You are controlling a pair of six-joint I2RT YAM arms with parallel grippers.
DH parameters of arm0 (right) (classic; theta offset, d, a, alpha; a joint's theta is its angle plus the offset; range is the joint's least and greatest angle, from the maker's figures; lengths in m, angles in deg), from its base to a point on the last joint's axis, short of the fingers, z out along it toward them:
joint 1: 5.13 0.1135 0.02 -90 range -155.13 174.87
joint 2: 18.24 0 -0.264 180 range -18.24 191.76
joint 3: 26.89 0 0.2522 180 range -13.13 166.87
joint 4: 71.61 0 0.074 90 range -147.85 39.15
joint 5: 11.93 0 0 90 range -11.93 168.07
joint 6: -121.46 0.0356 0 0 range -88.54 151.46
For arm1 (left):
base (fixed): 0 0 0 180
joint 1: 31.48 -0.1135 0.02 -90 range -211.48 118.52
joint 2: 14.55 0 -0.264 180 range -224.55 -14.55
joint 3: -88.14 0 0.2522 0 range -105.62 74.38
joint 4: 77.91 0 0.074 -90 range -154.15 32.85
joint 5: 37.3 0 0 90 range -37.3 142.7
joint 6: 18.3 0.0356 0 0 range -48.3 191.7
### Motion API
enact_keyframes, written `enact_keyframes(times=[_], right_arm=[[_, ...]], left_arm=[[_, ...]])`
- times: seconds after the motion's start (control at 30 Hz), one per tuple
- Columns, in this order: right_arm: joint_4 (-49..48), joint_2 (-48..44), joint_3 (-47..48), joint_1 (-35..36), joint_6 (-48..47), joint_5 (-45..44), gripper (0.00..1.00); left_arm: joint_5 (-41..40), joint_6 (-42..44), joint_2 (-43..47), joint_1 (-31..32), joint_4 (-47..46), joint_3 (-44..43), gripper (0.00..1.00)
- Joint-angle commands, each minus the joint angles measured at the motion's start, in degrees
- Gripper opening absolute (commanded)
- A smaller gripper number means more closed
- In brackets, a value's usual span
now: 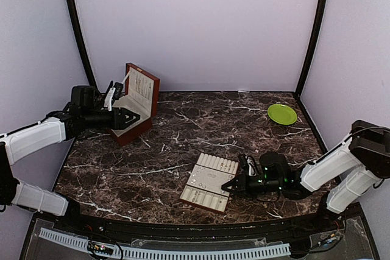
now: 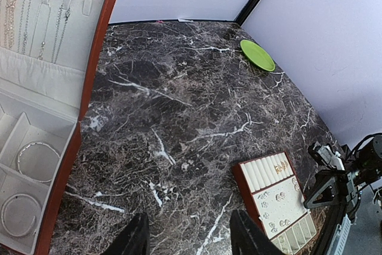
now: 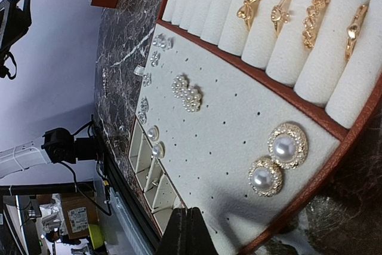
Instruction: Organize the mixed jewelry
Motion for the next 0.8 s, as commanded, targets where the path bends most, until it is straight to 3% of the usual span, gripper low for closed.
enact_keyframes(times=[0.0, 0.77], right_arm=[[-1.9, 0.2, -0.5, 0.6, 0.5, 0.3, 0.00], [-3.0, 1.2, -1.0, 0.5, 0.9, -0.6, 0.00]], left_arm=[[1.2, -0.1, 1.3, -0.4, -1.2, 0.7, 0.48], [1.4, 0.0, 1.2, -0.4, -1.3, 0.7, 0.48]])
